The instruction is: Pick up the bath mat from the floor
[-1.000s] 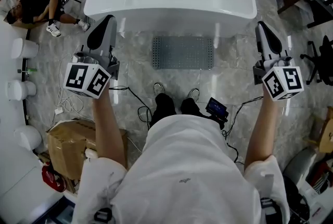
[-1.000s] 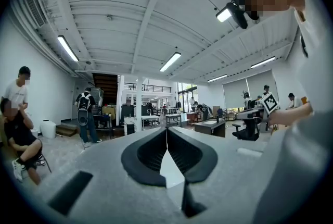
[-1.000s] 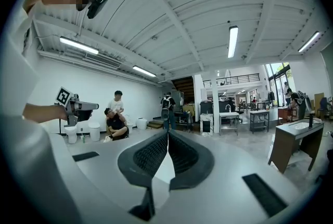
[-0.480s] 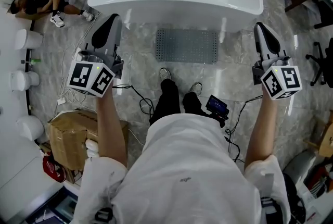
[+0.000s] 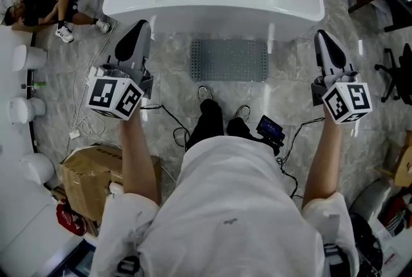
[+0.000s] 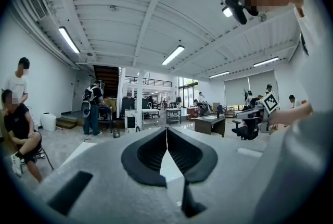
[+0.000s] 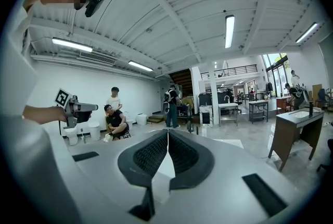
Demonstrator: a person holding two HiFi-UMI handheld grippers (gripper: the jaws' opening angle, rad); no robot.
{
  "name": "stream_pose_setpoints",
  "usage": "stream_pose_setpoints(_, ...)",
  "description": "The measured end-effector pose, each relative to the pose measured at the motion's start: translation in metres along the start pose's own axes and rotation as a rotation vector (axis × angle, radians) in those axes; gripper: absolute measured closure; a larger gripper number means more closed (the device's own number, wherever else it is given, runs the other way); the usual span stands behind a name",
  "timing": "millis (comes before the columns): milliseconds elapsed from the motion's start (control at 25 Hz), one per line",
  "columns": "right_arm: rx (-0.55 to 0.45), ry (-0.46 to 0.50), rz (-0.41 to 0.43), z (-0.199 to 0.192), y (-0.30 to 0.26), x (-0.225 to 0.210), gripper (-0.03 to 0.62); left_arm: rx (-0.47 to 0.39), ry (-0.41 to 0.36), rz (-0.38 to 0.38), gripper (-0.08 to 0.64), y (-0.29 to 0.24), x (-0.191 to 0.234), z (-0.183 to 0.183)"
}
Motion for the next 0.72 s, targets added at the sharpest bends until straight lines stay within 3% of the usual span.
stream_pose_setpoints(360, 0.126, 0.013, -0.089, -0.022, -0.048, 0.017, 0.583, 0.041, -0.004, -0.093, 0.546, -0.038, 0.060, -0.027)
stream_pose_setpoints(560, 0.151, -0.062, -0.076, -0.041, -0.069, 0.030, 0.583, 0.048, 0.013, -0.141, 0.546, -0.052, 0.093, -0.041)
stream_pose_setpoints(720, 0.158, -0.059, -0.128, -0.050, -0.080, 0.031, 0.583, 0.066, 0.043, -0.172, 0.546, -0.068, 0.116, -0.059)
Point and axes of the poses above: the fingertips, and each gripper's own axes: y backward along the fingers, x to its left, z out of its top, the point moved 4 cm from there along y, backward along the fingers
